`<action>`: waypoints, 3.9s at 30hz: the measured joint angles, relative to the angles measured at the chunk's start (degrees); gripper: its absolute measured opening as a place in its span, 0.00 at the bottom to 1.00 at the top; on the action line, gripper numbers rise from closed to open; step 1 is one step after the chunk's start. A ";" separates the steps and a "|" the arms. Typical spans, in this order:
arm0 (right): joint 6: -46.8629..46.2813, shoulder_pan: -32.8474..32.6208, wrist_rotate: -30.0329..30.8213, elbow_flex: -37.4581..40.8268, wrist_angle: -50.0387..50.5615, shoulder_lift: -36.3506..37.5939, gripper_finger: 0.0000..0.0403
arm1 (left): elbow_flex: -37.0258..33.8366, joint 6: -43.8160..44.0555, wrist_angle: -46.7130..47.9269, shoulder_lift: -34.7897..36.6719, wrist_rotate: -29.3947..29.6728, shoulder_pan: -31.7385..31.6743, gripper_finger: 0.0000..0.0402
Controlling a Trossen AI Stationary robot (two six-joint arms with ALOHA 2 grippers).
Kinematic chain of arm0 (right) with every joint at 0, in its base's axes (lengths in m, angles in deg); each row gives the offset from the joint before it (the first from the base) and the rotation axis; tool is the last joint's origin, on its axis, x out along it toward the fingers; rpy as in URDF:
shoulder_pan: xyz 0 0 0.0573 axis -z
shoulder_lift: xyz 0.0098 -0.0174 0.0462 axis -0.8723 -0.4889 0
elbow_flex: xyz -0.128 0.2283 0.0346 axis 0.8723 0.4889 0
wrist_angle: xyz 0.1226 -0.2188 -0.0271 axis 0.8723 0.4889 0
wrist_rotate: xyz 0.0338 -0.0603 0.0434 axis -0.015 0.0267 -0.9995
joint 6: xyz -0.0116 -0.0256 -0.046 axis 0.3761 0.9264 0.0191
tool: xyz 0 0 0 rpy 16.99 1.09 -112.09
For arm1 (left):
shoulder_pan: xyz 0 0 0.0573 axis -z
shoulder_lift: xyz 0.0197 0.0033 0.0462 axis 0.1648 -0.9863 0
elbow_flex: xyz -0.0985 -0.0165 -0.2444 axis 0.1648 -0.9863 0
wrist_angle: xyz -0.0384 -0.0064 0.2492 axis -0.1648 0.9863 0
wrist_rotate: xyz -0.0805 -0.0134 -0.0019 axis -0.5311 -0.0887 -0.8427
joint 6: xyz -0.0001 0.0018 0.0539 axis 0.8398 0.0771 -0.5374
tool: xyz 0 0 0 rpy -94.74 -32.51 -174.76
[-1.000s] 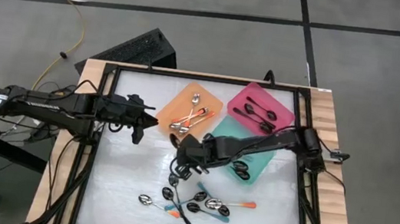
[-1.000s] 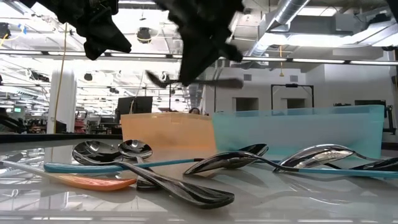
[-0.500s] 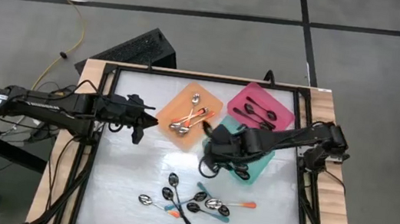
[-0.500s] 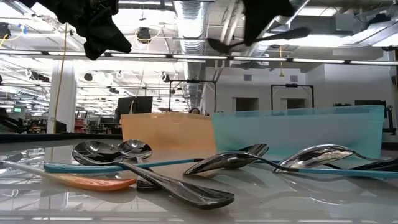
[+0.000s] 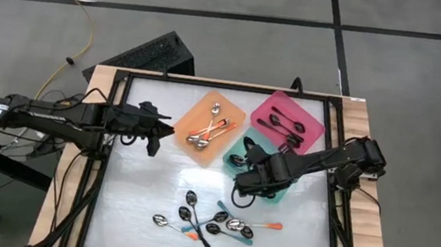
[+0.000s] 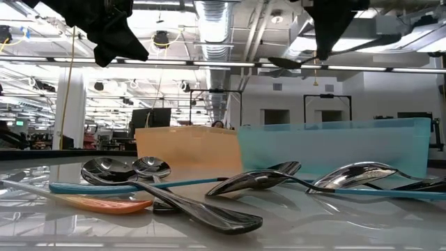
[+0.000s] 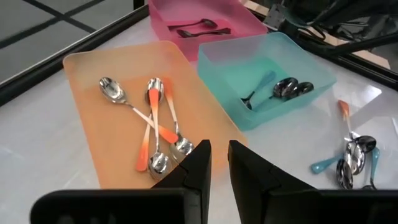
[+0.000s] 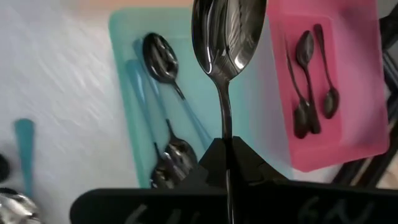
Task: Sort silverware by color (type)
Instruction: Put the black spoon into the pink bin, then put the blue spoon into the blue bin
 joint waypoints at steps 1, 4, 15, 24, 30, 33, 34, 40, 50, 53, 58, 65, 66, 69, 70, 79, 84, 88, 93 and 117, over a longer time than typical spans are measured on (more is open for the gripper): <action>0.40 0.07 0.02 0.47 0.06 0.04 0.01 | 0.00 0.00 0.00 0.00 0.02 0.00 0.10; 2.42 0.61 0.03 2.63 0.03 0.08 0.01 | 0.00 0.02 -0.02 0.00 0.04 -0.02 0.10; 12.22 9.24 1.33 18.46 -9.59 13.53 0.01 | 0.00 -0.92 -0.28 -0.01 4.67 -0.02 0.10; 27.83 22.91 1.09 36.28 -26.93 27.61 0.01 | 0.00 -0.85 -1.33 -0.02 7.16 -1.18 0.10; 43.54 33.88 -2.38 42.74 -39.50 29.06 0.01 | 0.00 -0.40 -2.50 -0.02 8.01 -3.50 0.10; 50.54 38.56 -4.97 45.06 -45.76 27.91 0.01 | 0.00 0.37 -2.95 -0.02 9.17 -4.67 0.10; 51.94 40.06 -5.35 45.86 -47.39 27.47 0.01 | 0.00 0.74 -2.90 -0.02 9.51 -5.02 0.10; 58.36 47.23 -9.24 50.78 -55.63 27.82 0.01 | 0.00 3.35 -2.82 -0.02 9.75 -6.19 0.10; 61.23 53.63 -13.36 59.55 -64.04 28.06 0.01 | 0.00 5.27 -2.73 -0.02 13.89 -6.19 0.10; 61.11 54.99 -14.67 62.01 -66.05 28.04 0.01 | 0.00 5.31 -2.69 -0.02 14.65 -6.19 0.10; 60.76 56.49 -17.69 65.16 -69.88 27.86 0.01 | 0.00 5.90 -2.71 -0.02 14.88 -6.19 0.10; 60.53 58.47 -18.20 66.94 -72.61 27.80 0.03 | 0.00 6.70 -2.71 -0.02 14.88 -6.19 0.10; 60.71 58.80 -18.05 66.96 -72.84 27.66 0.04 | 0.00 6.72 -2.71 -0.02 14.88 -6.19 0.10; 60.80 60.26 -18.11 67.26 -72.51 27.38 0.07 | 0.00 6.73 -2.69 -0.02 14.88 -6.19 0.10; 60.36 60.53 -17.84 67.24 -72.67 27.47 0.09 | 0.00 6.73 -2.69 -0.02 14.75 -6.19 0.10; 59.44 60.81 -21.43 65.38 -72.72 27.60 0.19 | 0.00 2.04 -2.56 -0.02 11.15 -6.16 0.10; 59.45 59.82 -21.66 60.72 -68.90 27.60 0.28 | 0.00 0.54 -2.60 -0.02 9.90 -6.16 0.13; 59.72 59.67 -23.07 54.77 -62.52 27.60 0.34 | 0.00 -0.64 -2.60 -0.02 8.39 -6.16 0.17; 58.41 58.40 -32.31 47.06 -56.99 27.64 0.37 | 0.00 -2.22 -2.60 -0.02 8.36 -6.16 0.22; 37.37 5.44 -17.91 40.21 -81.05 21.68 0.33 | 0.00 -5.97 -0.92 0.00 2.75 -6.17 0.23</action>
